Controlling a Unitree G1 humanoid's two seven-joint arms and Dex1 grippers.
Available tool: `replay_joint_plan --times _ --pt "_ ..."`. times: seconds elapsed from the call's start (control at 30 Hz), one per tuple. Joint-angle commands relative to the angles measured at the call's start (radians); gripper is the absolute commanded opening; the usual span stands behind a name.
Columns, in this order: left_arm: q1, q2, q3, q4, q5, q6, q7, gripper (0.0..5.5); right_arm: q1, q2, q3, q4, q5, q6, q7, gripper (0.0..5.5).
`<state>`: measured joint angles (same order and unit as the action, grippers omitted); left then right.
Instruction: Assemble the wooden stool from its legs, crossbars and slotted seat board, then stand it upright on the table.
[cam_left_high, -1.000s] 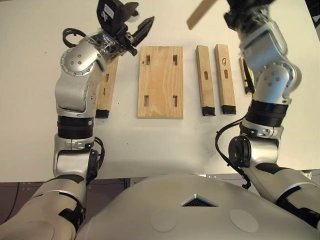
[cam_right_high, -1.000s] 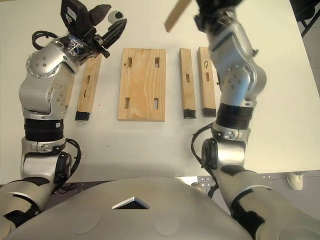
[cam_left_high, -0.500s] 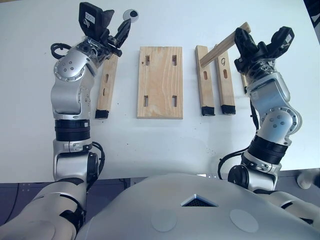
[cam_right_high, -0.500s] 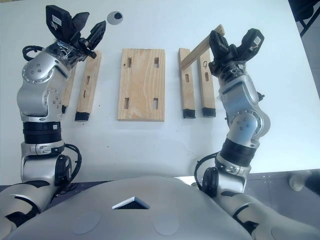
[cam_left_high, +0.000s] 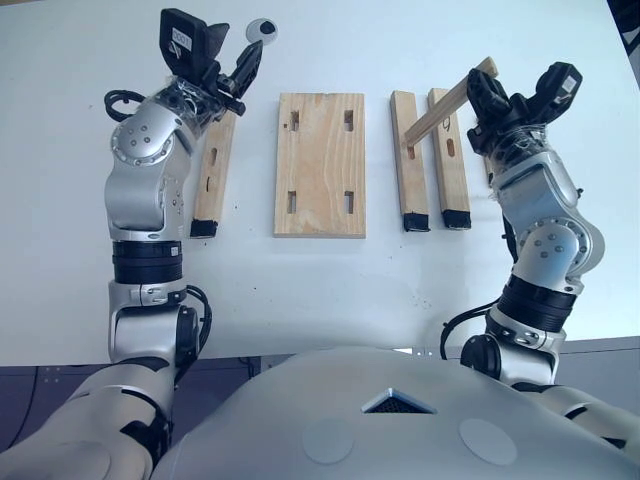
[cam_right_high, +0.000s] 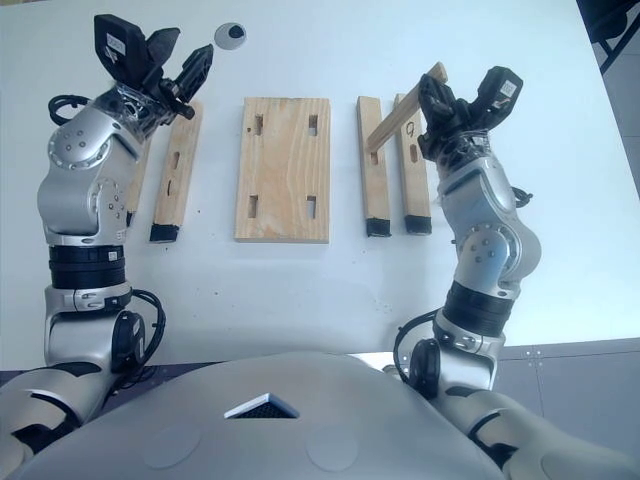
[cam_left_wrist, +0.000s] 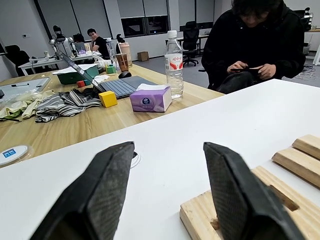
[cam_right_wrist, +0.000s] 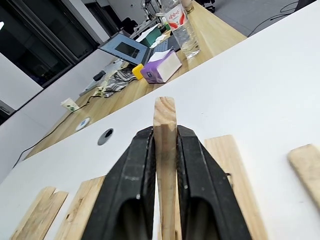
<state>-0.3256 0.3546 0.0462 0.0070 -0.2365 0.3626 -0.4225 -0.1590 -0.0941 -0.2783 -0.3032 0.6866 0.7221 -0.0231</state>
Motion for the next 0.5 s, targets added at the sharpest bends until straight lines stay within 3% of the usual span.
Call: replay_joint_plan --times 0.03,0.5 --pt "0.008 0.002 0.006 -0.012 0.011 -0.007 0.006 2.52 0.023 -0.009 0.006 -0.005 -0.008 0.015 0.003 0.4" --pt "0.038 -0.006 0.009 -0.039 0.014 -0.007 0.028 2.52 0.041 -0.008 0.03 -0.043 -0.015 0.053 -0.012 0.4"
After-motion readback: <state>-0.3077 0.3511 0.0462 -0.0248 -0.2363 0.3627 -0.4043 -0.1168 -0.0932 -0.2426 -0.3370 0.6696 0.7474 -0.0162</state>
